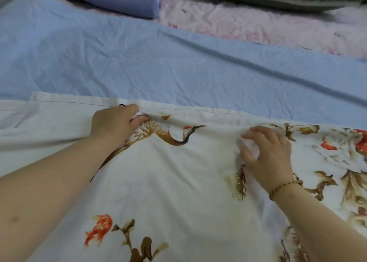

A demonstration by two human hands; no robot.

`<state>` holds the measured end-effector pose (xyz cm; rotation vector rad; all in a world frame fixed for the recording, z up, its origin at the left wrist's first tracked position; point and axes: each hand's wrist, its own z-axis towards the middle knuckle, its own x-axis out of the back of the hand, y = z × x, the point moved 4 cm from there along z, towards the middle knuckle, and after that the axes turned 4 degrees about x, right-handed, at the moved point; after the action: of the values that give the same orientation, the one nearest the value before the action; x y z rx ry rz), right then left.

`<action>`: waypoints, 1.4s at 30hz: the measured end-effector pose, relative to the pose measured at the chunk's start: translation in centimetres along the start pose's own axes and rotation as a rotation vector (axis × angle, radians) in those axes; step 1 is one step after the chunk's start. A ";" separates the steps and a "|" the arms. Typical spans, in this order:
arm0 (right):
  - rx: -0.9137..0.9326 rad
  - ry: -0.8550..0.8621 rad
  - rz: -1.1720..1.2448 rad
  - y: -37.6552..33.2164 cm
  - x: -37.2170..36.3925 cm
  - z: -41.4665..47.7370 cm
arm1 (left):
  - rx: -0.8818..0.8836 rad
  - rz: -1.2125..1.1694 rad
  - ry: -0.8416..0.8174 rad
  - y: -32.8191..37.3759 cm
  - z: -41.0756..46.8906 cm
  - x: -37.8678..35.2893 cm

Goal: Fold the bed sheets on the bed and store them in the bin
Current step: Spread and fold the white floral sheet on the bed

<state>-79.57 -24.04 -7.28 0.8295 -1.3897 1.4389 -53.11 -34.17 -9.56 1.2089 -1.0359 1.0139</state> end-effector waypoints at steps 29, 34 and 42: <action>-0.026 -0.316 -0.255 -1.9 -5.8 0.3 | 0.063 0.081 0.280 -3.0 -2.4 -1.4; 0.140 -0.295 -0.129 -8.8 -8.7 -8.5 | 0.185 0.032 0.079 -6.9 -11.1 -0.3; 0.248 -0.391 -0.133 -14.1 -9.6 -13.4 | 0.202 0.160 -0.126 -14.8 -22.1 1.5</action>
<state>-61.38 -13.66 -13.03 1.3960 -1.4217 1.4116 -36.82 -13.34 -12.88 1.3852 -1.1646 1.2017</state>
